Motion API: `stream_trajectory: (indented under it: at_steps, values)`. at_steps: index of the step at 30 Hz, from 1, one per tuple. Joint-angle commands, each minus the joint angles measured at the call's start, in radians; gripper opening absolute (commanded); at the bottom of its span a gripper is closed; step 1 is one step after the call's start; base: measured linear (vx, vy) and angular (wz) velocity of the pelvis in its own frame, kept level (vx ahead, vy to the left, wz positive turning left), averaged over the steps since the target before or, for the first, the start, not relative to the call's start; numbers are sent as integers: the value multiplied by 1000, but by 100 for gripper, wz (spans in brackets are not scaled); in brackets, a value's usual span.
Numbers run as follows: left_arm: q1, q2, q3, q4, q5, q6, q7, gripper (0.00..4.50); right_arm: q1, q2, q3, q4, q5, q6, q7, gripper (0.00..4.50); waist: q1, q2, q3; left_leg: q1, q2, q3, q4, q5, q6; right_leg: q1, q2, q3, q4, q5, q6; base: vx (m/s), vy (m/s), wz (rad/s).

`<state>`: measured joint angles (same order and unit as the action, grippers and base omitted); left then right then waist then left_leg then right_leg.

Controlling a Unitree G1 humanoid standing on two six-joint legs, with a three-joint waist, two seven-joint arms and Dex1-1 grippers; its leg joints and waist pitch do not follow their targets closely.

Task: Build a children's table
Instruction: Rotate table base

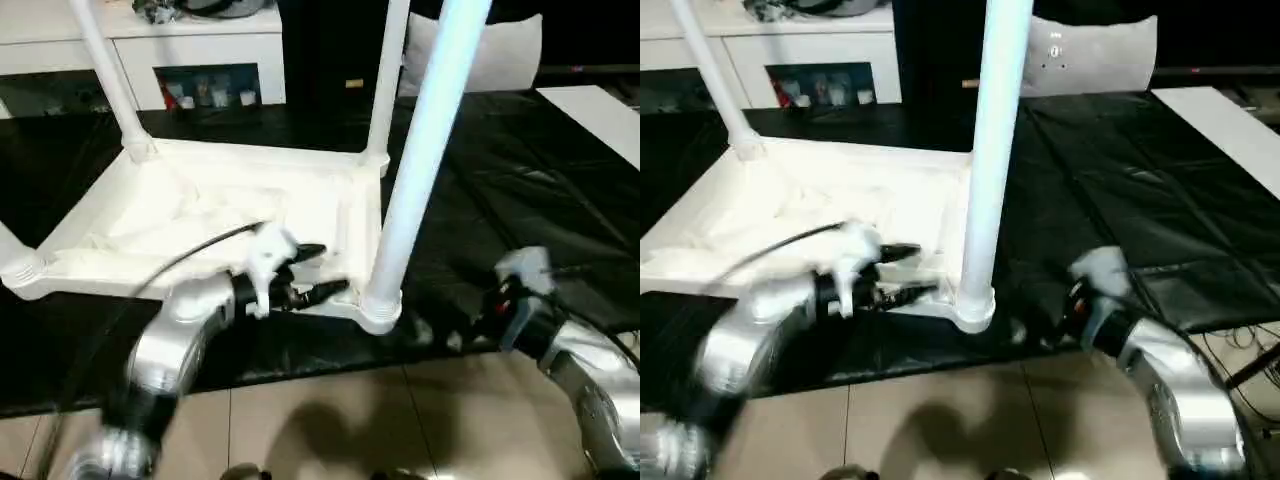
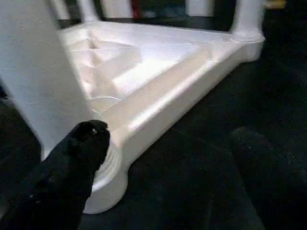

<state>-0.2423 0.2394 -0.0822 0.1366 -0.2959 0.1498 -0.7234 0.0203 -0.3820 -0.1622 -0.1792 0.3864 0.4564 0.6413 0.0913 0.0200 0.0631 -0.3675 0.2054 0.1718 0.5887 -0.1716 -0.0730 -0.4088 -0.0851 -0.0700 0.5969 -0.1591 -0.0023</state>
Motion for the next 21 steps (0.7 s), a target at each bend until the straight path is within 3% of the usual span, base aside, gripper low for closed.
stream_trajectory:
  at_steps: [1,2,4,5,6,7,8,9,10,11,12,13,14,15,16,17,18,19,20,21]
  values:
    - [33,-20,48,-69,-10,10,95,346,27,18,-22,-60,3,7,-41,450,4,-13,-75,0,19,1,-65,-244,40,48,-45,35,-77,-334,-148,0,0,0]
    - [95,-48,70,-125,16,0,176,346,61,49,-30,-93,-20,-70,-72,450,2,-18,-71,-1,19,2,-67,-256,41,45,-44,34,-82,-363,-130,0,0,0]
    - [140,-70,76,-168,66,8,244,346,82,86,-42,-118,-21,-65,-125,450,-1,-27,-63,0,15,3,-71,-291,36,39,-42,31,-97,-472,-81,0,0,0]
    - [140,-70,76,-168,66,8,244,346,82,86,-42,-118,-21,-65,-125,450,-2,-22,-62,0,13,-1,-73,-297,30,38,-43,31,-102,-523,-51,0,0,0]
    - [193,-97,74,-229,142,12,323,346,103,135,-49,-152,-21,-30,-198,450,6,-42,-53,-57,-3,-40,-94,-305,59,78,-61,-13,-84,-539,-32,0,0,0]
    - [218,-109,70,-261,186,24,374,346,115,158,-48,-172,-24,-7,-240,450,-3,-11,-59,-53,8,-53,-105,-305,60,78,-53,-24,-84,-506,-40,0,0,0]
    - [223,-111,69,-268,194,28,386,346,117,162,-47,-177,-24,-2,-249,450,-23,-5,-49,-48,21,-86,-108,-387,55,67,-46,-45,-86,-453,-62,-17,-24,42]
    - [231,-119,62,-276,235,21,431,346,119,183,-36,-179,-55,-19,-288,450,-32,19,-49,-36,51,-137,-129,-543,14,74,-27,-60,-66,-403,-94,-1,-47,54]
    - [233,-122,61,-277,237,21,438,346,119,185,-33,-179,-61,-23,-294,450,-42,28,-47,-28,79,-175,-156,-627,5,74,-11,-60,-32,-346,-111,-1,-47,54]
    - [238,-134,61,-284,241,30,470,346,120,195,-10,-180,-89,-38,-314,450,-59,27,-45,-6,127,-217,-179,-707,22,64,-2,-37,25,-248,-135,15,-85,51]
    - [239,-138,61,-288,239,41,481,346,121,196,4,-183,-97,-41,-316,450,-53,23,-44,37,179,-173,-178,-689,19,31,-6,-13,44,-182,-151,32,-148,33]
    - [245,-143,62,-304,226,40,488,346,122,213,22,-181,-110,-96,-311,450,-58,12,-31,12,174,-151,-194,-686,29,45,-9,-4,58,-174,-142,32,-148,33]
    - [250,-142,62,-319,223,60,496,346,125,213,48,-178,-139,-141,-306,450,-32,-10,-21,-20,131,-91,-181,-704,37,49,-18,41,40,-314,-100,8,-205,20]
    - [254,-142,63,-330,227,63,506,346,128,213,69,-177,-165,-173,-307,450,-13,-56,-11,65,-55,11,105,-486,7,-76,-62,20,-189,-904,11,-28,-185,8]
    - [258,-144,67,-340,223,61,507,346,131,200,88,-193,-158,-50,-329,450,-10,-82,-37,42,-70,13,142,-298,33,-59,-79,49,-182,-1068,85,-28,-185,8]
    - [260,-146,71,-347,217,63,506,346,132,186,103,-206,-142,68,-343,450,16,-84,-49,-66,-50,-25,93,-101,37,65,-114,100,-117,-1019,168,43,-107,-11]
    - [267,-149,70,-364,225,68,505,346,141,203,104,-217,-132,70,-354,450,36,-66,-58,-28,-19,-38,27,-104,31,39,-96,109,-101,-822,190,51,-80,10]
    - [275,-147,67,-379,234,73,504,346,152,222,93,-223,-119,59,-362,450,31,-62,-62,-11,-15,-37,4,-110,43,41,-79,92,-94,-692,164,51,-80,10]
    - [276,-147,66,-381,235,74,504,346,154,225,91,-224,-117,58,-364,450,17,-57,-58,-28,-17,-51,-25,-142,54,52,-46,57,-78,-531,135,-26,-102,14]
    - [285,-145,63,-394,241,85,503,346,163,246,76,-222,-113,21,-377,450,26,-41,-65,-15,-11,-48,-26,-147,51,47,-45,48,-85,-498,117,-20,-77,-1]
